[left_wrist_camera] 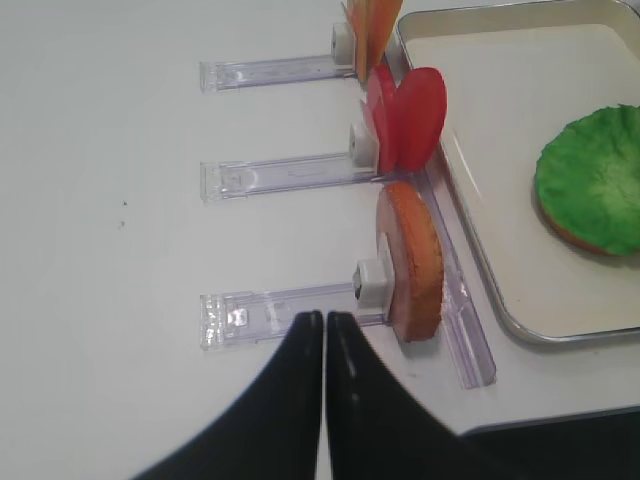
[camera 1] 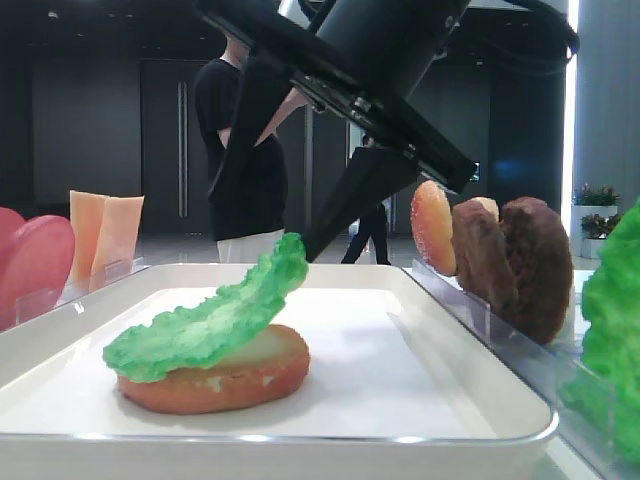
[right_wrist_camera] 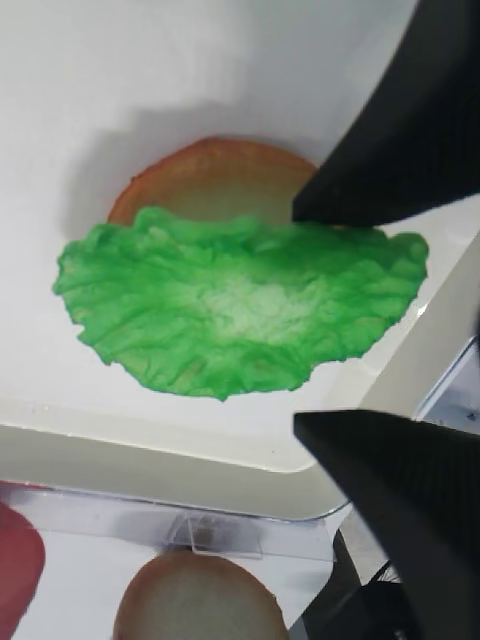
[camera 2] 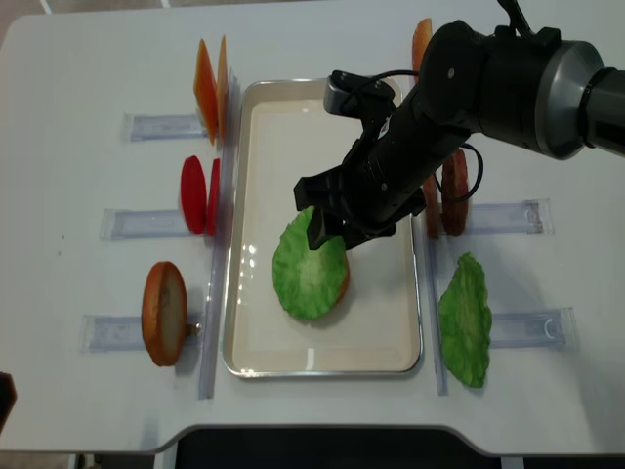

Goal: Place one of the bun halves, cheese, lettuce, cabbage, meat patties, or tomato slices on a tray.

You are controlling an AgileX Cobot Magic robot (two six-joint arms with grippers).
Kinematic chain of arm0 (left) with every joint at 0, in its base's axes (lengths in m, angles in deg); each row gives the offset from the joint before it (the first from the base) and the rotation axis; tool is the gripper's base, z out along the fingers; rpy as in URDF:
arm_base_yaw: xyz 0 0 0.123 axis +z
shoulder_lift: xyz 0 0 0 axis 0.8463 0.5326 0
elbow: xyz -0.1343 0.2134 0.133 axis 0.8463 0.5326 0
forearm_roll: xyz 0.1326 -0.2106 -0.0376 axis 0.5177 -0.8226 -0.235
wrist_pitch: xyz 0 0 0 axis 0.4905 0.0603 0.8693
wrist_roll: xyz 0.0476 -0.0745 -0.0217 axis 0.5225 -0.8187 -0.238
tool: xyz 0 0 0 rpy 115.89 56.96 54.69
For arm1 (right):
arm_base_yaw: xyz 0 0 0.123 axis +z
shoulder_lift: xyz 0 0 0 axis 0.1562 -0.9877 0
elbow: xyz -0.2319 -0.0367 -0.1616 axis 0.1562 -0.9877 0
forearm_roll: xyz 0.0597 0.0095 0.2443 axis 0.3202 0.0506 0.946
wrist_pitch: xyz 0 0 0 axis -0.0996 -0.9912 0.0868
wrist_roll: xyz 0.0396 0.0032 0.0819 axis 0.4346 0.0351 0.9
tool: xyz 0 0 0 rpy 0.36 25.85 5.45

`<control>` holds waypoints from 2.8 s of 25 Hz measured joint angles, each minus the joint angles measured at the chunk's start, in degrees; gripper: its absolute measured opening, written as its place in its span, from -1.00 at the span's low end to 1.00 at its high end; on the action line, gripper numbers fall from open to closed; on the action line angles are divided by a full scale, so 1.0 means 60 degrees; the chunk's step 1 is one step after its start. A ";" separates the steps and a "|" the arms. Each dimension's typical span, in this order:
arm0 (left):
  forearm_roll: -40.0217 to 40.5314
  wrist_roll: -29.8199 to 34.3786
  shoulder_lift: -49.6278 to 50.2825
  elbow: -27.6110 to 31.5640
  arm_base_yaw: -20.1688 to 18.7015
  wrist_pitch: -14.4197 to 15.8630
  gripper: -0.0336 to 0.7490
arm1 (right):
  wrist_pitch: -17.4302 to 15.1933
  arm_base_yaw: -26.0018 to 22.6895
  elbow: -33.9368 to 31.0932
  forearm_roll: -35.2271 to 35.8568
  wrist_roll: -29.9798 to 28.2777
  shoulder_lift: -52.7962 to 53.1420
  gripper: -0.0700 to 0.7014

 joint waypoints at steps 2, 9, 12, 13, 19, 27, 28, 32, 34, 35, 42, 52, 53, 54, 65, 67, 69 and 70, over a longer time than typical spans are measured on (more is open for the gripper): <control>0.0000 0.0000 0.0000 0.0000 0.0000 0.0000 -0.91 | -0.0022 0.0010 0.0000 -0.0043 0.0135 0.0000 0.33; 0.0000 0.0000 0.0000 0.0000 0.0000 0.0000 -0.91 | -0.0239 0.0018 0.0086 -0.1015 0.1110 0.0000 0.44; 0.0000 0.0000 0.0000 0.0000 0.0000 0.0000 -0.91 | -0.0478 0.0018 0.0338 -0.1865 0.1894 0.0085 0.44; 0.0000 0.0000 0.0000 0.0000 0.0000 0.0000 -0.91 | -0.0608 0.0018 0.0461 -0.2248 0.2187 0.0168 0.44; 0.0000 0.0000 0.0000 0.0000 0.0000 0.0000 -0.91 | -0.1338 0.0050 0.1026 -0.3817 0.3689 0.0647 0.45; 0.0000 0.0000 0.0000 0.0000 0.0000 0.0000 -0.91 | -0.3296 0.0112 0.2074 -0.5621 0.4692 0.0952 0.45; 0.0000 0.0000 0.0000 0.0000 0.0000 0.0000 -0.91 | -0.3554 0.0112 0.2301 -0.5796 0.4694 0.0988 0.45; 0.0000 0.0000 0.0000 0.0000 0.0000 0.0000 -0.91 | -0.4090 0.0112 0.2820 -0.6367 0.4781 0.1171 0.45; 0.0000 0.0000 0.0000 0.0000 0.0000 0.0000 -0.91 | -0.4117 0.0112 0.2942 -0.6657 0.4918 0.1257 0.45; 0.0000 0.0000 0.0000 0.0000 0.0000 0.0000 -0.91 | -0.4117 0.0112 0.2956 -0.6741 0.4954 0.1308 0.45; 0.0000 0.0000 0.0000 0.0000 0.0000 0.0000 -0.91 | -0.4147 -0.0267 0.2973 -0.7015 0.4921 0.1400 0.45; 0.0000 0.0000 0.0000 0.0000 0.0000 0.0000 -0.91 | -0.4158 -0.2000 0.2973 -0.6987 0.3813 0.1434 0.40; 0.0000 0.0000 0.0000 0.0000 0.0000 0.0000 -0.91 | -0.4158 -0.2224 0.2973 -0.6987 0.3688 0.1434 0.40; 0.0000 0.0000 0.0000 0.0000 0.0000 0.0000 -0.91 | -0.4158 -0.2554 0.2950 -0.6987 0.3539 0.1453 0.40; 0.0000 0.0000 0.0000 0.0000 0.0000 0.0000 -0.91 | -0.4178 -0.5671 0.2941 -0.6997 0.2428 0.1913 0.40; 0.0000 0.0000 0.0000 0.0000 0.0000 0.0000 -0.91 | -0.4178 -0.6022 0.2937 -0.7003 0.2283 0.2009 0.40; 0.0000 0.0000 0.0000 0.0000 0.0000 0.0000 -0.91 | -0.4178 -0.6269 0.2937 -0.7007 0.2145 0.2075 0.40; 0.0000 0.0000 0.0000 0.0000 0.0000 0.0000 -0.91 | -0.4187 -0.6346 0.2937 -0.7014 0.2101 0.2096 0.40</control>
